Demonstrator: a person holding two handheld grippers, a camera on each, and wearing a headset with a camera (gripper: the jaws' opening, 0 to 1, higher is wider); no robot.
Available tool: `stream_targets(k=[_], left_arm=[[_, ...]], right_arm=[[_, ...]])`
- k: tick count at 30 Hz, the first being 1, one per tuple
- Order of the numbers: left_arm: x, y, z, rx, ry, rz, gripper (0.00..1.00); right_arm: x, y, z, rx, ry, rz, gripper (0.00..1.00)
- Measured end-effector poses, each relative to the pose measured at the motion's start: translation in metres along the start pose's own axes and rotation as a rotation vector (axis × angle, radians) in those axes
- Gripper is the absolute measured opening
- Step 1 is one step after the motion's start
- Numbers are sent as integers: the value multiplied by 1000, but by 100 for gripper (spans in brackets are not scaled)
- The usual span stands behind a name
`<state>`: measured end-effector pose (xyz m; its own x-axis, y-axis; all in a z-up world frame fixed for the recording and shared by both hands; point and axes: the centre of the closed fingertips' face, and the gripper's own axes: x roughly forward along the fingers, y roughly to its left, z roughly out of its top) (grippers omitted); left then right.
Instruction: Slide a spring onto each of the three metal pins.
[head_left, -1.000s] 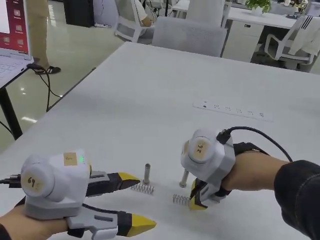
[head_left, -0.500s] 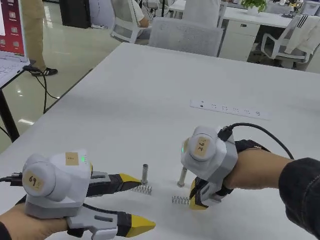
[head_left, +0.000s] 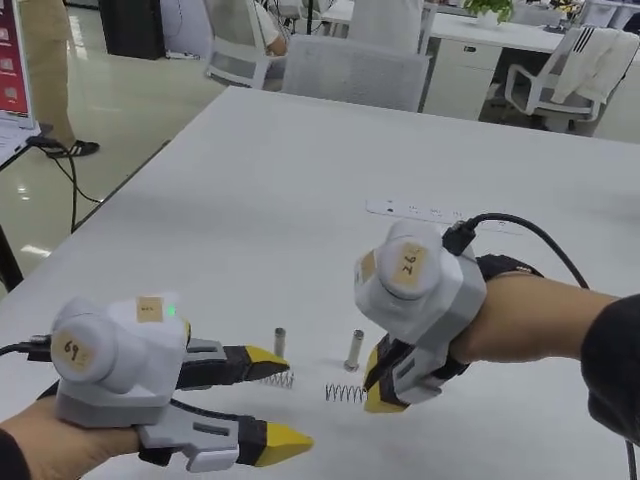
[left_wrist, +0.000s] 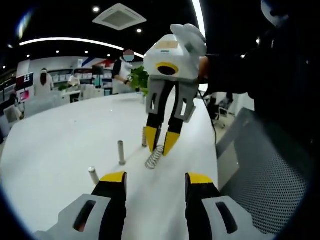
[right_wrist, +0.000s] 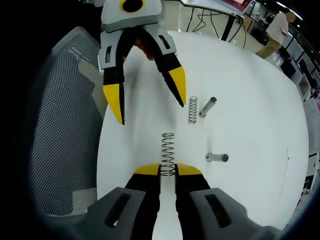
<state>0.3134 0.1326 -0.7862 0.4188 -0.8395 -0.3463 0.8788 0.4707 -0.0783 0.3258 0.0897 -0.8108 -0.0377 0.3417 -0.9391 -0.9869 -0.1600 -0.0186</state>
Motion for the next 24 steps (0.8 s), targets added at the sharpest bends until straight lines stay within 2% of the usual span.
stream_targets(k=[10, 15, 24], left_arm=[[11, -9, 2, 29, 10, -55, 33], [14, -14, 3, 35, 11, -82, 25], [17, -17, 5, 48, 8, -101, 17]], right_arm=[[-4, 11, 9, -28, -10, 17, 7], [-4, 14, 10, -36, -7, 23, 7], [-5, 18, 16, -54, -13, 30, 7]])
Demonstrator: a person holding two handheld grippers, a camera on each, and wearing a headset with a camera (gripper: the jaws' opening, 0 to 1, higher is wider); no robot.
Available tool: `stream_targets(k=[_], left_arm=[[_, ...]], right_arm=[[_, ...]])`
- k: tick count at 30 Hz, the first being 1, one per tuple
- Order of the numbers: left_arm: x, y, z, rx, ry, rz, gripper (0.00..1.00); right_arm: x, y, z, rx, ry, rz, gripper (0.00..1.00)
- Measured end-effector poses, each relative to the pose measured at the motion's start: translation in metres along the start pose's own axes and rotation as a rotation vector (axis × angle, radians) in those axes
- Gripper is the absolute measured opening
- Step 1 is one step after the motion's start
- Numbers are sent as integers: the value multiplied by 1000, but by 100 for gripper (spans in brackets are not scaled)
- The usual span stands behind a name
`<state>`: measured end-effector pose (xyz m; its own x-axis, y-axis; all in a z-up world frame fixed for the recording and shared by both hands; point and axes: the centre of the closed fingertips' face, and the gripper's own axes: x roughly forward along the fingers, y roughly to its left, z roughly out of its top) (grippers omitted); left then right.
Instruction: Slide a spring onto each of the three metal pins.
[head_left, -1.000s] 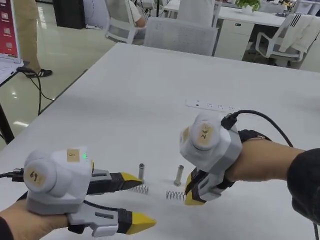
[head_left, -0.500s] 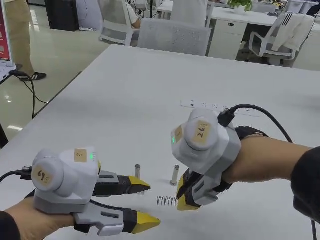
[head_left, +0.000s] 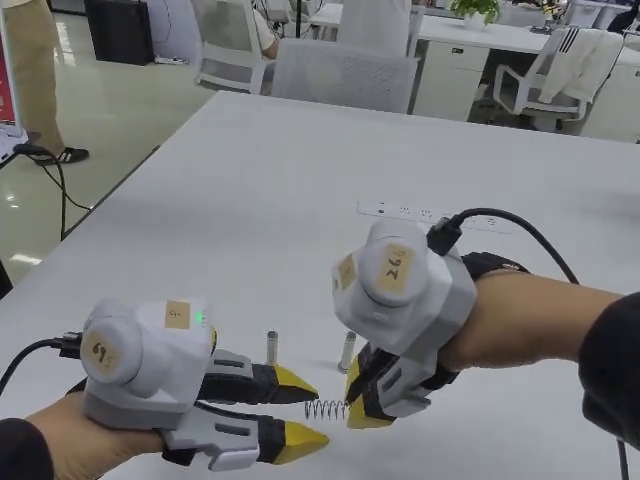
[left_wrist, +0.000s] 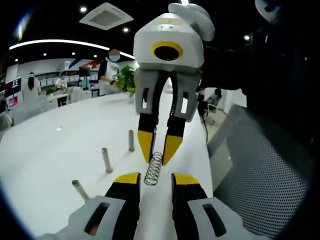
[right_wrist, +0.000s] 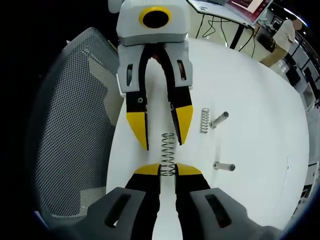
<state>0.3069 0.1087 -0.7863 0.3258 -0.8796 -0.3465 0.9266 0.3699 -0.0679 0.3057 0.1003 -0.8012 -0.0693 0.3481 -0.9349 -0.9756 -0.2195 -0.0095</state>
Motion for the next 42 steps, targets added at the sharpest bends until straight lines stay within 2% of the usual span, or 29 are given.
stream_targets(k=[14, 34, 42], left_arm=[[0, 1, 0, 5, -5, 4, 4], [-1, -2, 1, -9, -15, -15, 3], [-3, -3, 9, -12, -43, -21, 3]], right_arm=[[-2, 2, 7, -30, -8, -2, 7], [-2, 3, 7, -27, -24, -1, 8], [2, 3, 3, -9, -27, 7, 10]])
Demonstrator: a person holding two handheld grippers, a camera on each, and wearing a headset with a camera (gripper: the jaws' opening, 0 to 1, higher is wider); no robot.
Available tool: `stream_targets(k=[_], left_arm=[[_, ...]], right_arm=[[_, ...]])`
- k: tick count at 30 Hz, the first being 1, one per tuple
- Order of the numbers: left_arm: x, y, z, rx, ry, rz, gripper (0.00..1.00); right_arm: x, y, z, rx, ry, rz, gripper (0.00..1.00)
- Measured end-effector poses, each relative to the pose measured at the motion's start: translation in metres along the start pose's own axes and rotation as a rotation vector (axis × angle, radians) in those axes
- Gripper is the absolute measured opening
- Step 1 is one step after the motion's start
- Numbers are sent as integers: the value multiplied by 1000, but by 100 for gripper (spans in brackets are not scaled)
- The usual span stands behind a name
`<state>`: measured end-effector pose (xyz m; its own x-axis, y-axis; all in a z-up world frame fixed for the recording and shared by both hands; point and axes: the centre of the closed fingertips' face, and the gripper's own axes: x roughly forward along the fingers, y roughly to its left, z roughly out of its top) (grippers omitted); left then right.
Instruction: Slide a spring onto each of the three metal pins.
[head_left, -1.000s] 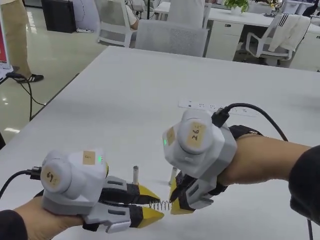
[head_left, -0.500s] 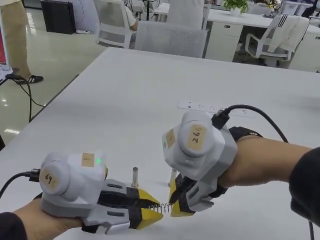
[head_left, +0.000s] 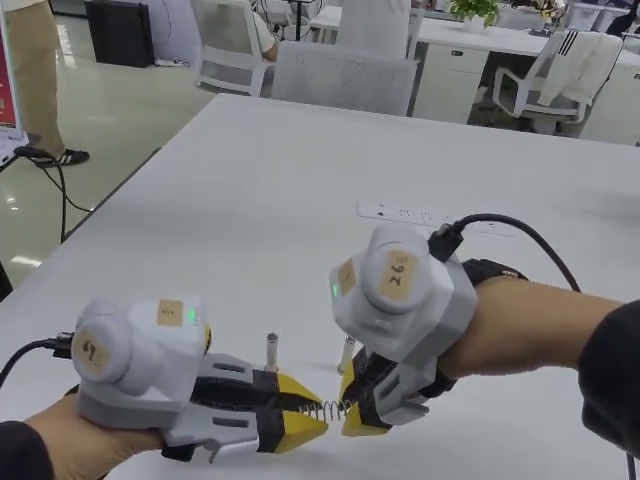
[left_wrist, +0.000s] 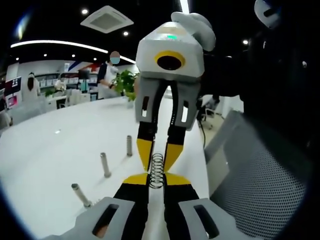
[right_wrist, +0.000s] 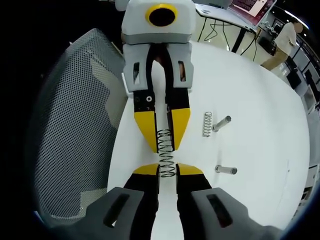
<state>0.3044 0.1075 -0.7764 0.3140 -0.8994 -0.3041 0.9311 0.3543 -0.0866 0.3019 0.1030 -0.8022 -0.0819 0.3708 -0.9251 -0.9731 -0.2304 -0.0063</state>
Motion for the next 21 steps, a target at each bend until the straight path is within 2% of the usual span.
stream_targets(k=[10, 21], left_arm=[[-1, -1, 11, -2, -40, -6, 3], [-1, 0, 10, -1, -38, -2, 3]], right_arm=[[1, 1, -2, 10, -4, 3, 10], [-1, 0, 0, 6, -9, -5, 8]])
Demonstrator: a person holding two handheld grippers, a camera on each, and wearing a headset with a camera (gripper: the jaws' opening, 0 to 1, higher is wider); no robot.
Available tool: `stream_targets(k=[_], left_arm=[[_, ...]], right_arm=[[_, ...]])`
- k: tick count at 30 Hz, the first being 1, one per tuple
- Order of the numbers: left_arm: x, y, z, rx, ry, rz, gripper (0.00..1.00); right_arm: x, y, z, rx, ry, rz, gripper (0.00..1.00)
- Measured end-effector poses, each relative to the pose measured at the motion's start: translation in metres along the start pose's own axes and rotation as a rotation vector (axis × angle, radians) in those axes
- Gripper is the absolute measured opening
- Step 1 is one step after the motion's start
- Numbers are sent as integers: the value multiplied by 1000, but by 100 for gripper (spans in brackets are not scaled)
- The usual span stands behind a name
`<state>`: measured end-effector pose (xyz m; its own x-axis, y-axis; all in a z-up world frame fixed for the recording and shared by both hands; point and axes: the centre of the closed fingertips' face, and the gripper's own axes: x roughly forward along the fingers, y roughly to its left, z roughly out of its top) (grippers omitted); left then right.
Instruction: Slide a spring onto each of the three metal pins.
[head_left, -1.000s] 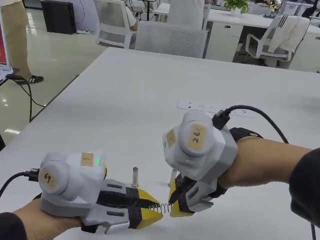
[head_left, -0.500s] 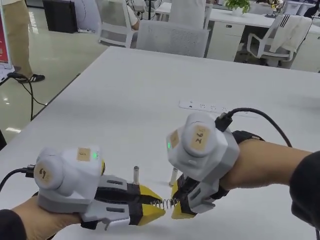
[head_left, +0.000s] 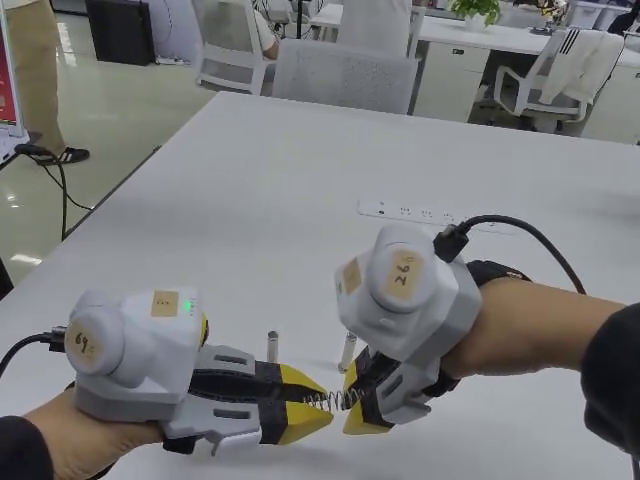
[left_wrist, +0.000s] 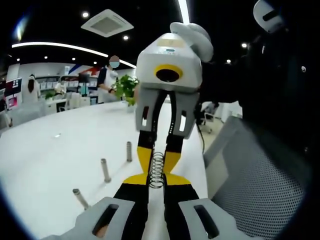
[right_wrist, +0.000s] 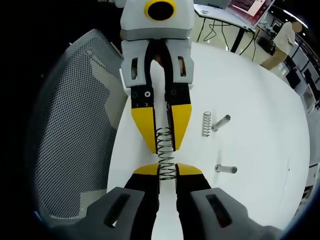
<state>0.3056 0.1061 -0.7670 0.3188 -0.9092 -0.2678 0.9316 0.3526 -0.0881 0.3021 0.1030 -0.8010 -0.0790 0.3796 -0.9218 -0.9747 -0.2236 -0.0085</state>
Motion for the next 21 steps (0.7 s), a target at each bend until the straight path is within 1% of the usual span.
stream_targets(k=[7, 10, 15, 21], left_arm=[[0, 1, -2, 4, 8, 1, 3], [1, 1, -5, 8, 18, 0, 3], [1, -1, -5, 13, 20, -2, 3], [2, -2, -6, 18, 26, -8, 3]], right_arm=[[-9, -1, 7, -1, -18, -14, 9], [-13, 0, 12, 4, -39, -13, 9], [-15, 1, 15, -5, -40, -16, 9], [-20, 3, 25, -17, -53, -17, 8]])
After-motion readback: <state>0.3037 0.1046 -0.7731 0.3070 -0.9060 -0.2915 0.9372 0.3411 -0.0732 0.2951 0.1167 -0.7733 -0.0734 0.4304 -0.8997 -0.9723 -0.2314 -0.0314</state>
